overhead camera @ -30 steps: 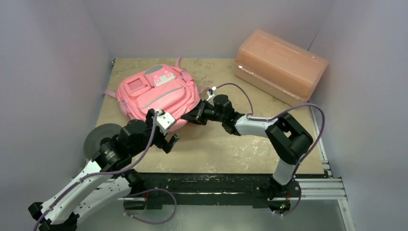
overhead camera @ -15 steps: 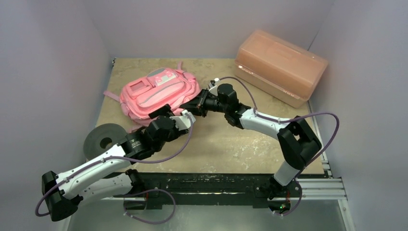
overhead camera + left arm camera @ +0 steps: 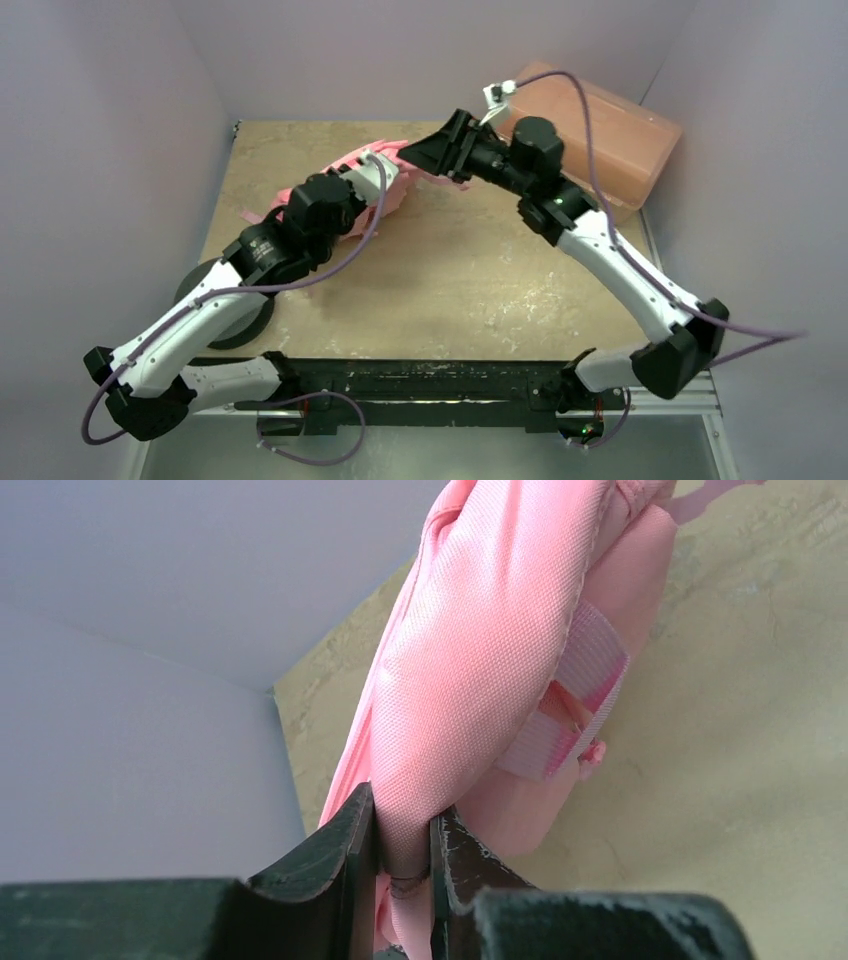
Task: Pack the student bag
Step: Adjust the student bag at the center of the board.
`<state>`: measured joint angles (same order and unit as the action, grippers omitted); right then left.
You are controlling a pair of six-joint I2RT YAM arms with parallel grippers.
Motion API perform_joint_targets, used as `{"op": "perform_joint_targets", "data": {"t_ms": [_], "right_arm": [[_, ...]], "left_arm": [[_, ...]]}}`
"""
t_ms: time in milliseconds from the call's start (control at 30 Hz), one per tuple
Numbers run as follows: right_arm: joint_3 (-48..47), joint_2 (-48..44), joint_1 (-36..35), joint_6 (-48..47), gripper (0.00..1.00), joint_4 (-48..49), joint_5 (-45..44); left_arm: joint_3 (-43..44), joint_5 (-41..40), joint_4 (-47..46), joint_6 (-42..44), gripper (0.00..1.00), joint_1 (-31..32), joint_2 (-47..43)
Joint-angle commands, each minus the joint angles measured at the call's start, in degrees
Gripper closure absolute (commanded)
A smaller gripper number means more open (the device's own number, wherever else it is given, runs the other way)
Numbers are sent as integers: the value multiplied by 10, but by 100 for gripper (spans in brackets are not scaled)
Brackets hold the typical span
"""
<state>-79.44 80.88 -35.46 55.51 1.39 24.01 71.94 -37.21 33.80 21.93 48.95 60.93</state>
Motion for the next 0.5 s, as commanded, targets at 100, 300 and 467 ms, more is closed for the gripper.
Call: {"op": "perform_joint_targets", "data": {"t_ms": [100, 300, 467], "right_arm": [[-1, -184, 8, -290, 3, -142, -351], [40, -211, 8, -314, 1, -169, -383], [80, -207, 8, -293, 1, -175, -361]], "left_arm": [[274, 19, 29, -123, 100, -82, 67], [496, 36, 45, -93, 100, -93, 192], [645, 44, 48, -62, 100, -95, 268]]}}
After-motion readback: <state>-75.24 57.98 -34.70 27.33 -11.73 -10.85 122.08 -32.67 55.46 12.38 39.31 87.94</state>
